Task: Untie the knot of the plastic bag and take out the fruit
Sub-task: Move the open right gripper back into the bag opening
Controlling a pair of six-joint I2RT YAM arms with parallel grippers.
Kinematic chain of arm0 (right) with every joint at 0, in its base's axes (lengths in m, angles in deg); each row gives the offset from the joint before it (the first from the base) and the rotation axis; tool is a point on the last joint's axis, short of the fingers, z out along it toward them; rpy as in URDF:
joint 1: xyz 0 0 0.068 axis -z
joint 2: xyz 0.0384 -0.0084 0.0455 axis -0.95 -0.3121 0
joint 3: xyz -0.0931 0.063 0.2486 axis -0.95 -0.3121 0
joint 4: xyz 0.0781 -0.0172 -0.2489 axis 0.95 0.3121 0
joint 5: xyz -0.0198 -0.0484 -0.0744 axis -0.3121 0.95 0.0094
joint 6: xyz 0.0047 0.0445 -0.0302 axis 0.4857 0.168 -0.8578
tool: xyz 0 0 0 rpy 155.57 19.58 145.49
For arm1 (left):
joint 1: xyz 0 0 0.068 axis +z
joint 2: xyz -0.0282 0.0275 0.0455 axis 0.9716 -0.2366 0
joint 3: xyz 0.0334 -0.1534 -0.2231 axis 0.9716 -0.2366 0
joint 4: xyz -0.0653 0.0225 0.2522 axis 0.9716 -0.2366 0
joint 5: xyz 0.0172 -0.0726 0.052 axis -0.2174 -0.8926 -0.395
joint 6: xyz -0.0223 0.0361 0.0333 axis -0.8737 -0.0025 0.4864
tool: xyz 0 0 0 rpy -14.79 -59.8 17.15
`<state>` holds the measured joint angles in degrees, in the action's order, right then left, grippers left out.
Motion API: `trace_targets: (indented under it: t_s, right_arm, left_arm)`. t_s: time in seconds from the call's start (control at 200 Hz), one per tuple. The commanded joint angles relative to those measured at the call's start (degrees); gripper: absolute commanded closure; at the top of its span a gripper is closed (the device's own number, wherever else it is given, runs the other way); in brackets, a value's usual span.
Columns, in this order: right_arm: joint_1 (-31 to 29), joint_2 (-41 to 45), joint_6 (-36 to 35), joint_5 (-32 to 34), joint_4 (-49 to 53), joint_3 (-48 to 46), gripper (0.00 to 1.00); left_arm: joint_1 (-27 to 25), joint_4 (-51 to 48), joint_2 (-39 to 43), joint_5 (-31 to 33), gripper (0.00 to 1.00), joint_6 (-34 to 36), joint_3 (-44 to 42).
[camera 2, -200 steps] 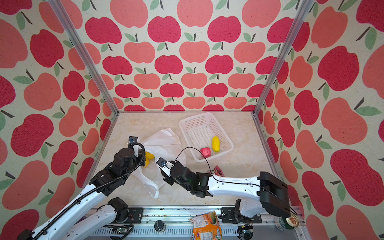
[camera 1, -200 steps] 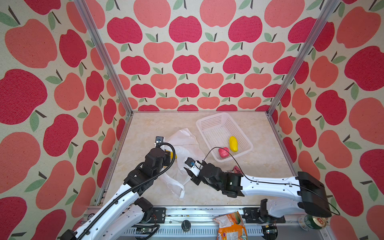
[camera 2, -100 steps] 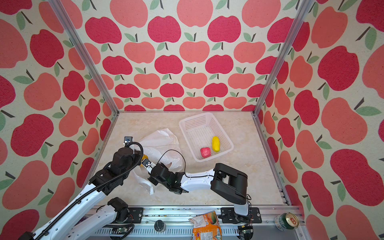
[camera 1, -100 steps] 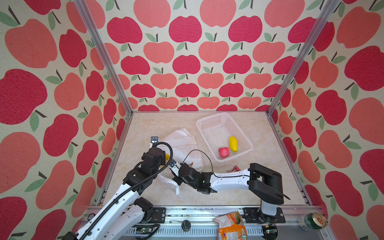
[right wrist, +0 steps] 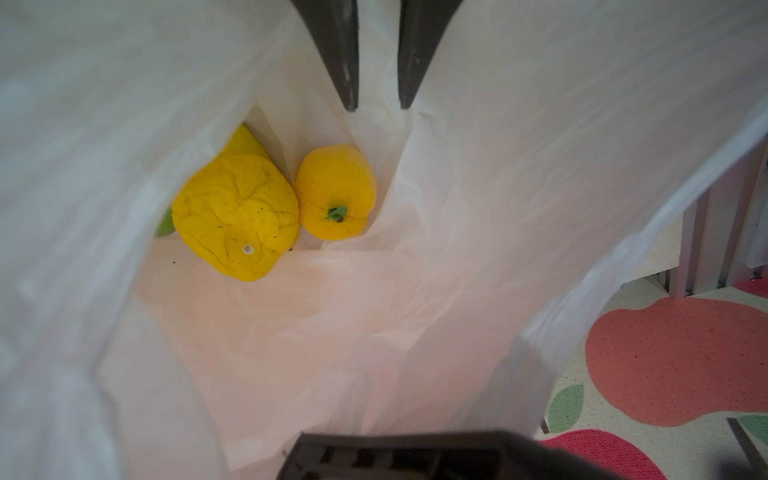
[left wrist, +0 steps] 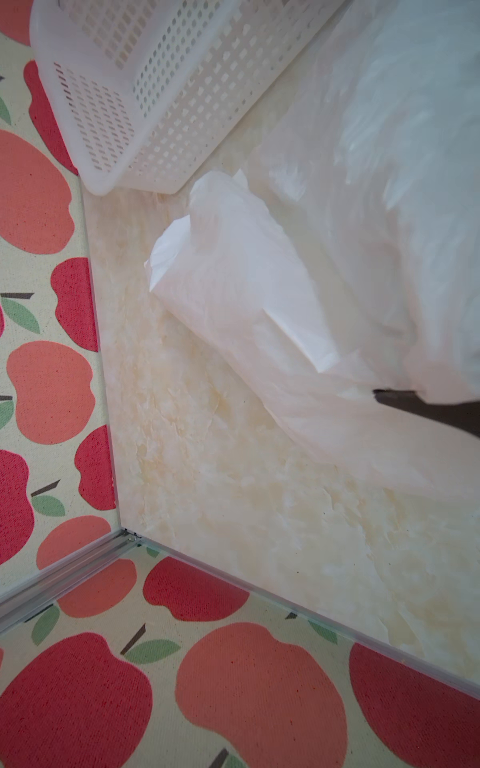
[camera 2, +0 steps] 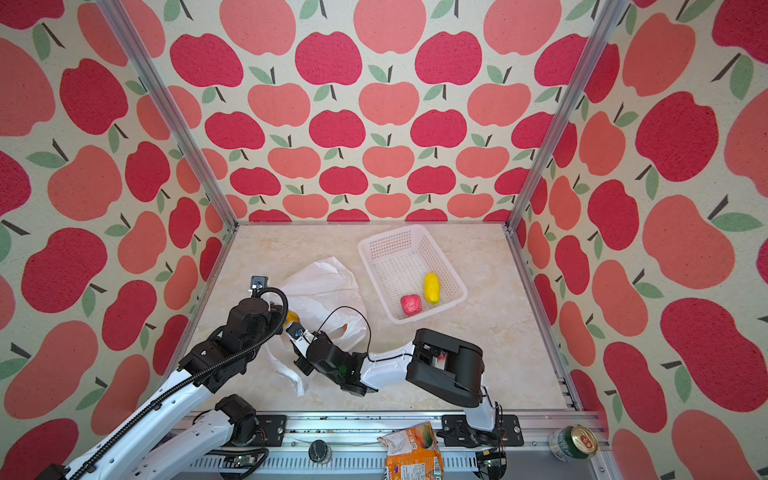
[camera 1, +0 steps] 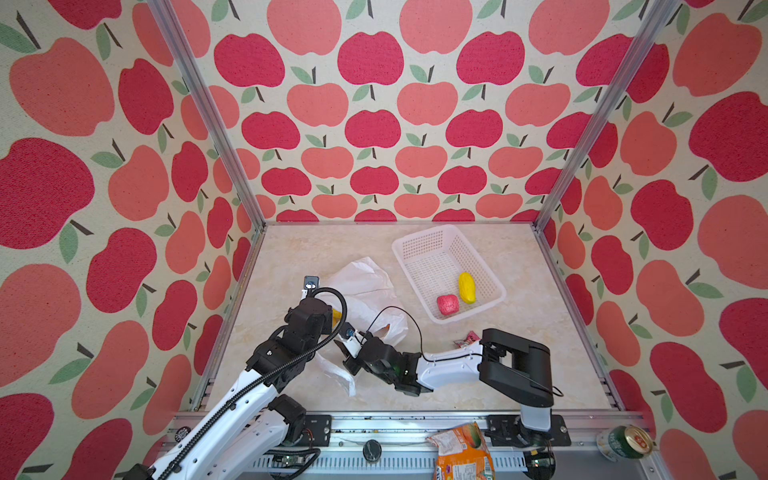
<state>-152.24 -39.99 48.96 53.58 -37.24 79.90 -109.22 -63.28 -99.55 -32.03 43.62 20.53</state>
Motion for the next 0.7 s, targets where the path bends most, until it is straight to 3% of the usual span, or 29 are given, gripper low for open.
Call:
trace_targets:
  t_s: [0.0, 0.13, 0.515, 0.695]
  right_arm:
    - [-2.77, 2.06, -6.24, 0.73, -0.49, -2.22, 0.77]
    - [-5.35, -0.36, -7.72, 3.18, 0.13, -0.42, 0.77]
    - [-4.23, -12.26, 0.25, 2.06, 10.9, 14.03, 0.77]
    - [-0.99, -11.65, 2.79, 6.61, 10.58, 12.95, 0.68]
  left_arm:
    - [-1.09, 3.07, 0.83, -6.22, 1.0, -2.0, 0.17]
    - [-1.04, 3.21, 1.16, -8.53, 1.0, -2.78, 0.34]
    - [-1.02, 3.62, 6.38, -14.24, 1.0, -2.7, -0.71]
    - [-1.09, 4.13, 7.56, -16.75, 1.0, -1.97, -1.05]
